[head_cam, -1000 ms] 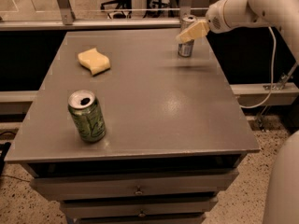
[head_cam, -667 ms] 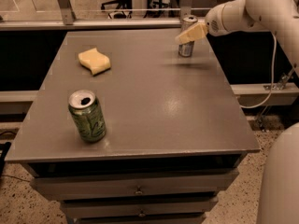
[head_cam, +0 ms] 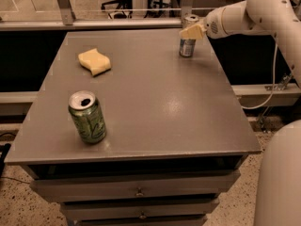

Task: Move redbull can near green can

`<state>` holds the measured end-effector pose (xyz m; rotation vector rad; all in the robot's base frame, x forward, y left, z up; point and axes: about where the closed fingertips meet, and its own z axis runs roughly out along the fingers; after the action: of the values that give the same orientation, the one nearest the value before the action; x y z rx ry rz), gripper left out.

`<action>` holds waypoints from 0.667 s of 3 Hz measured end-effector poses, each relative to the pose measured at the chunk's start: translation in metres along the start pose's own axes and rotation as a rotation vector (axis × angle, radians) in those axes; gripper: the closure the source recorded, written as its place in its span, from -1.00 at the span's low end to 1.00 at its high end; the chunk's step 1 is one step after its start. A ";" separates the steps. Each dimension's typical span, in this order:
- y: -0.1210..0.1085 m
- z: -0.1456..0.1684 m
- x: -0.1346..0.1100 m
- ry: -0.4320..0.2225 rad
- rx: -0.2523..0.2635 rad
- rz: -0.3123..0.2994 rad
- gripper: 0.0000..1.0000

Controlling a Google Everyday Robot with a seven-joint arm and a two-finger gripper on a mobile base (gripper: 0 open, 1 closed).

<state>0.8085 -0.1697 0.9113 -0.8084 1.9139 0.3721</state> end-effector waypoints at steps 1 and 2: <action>0.006 -0.004 -0.001 -0.015 -0.035 0.024 0.57; 0.047 -0.039 -0.022 -0.070 -0.114 -0.030 1.00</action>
Offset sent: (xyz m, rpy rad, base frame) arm -0.1126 0.0303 0.0761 0.0821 -0.0835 0.2215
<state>0.7570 -0.1492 0.9447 -0.8865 1.8269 0.4883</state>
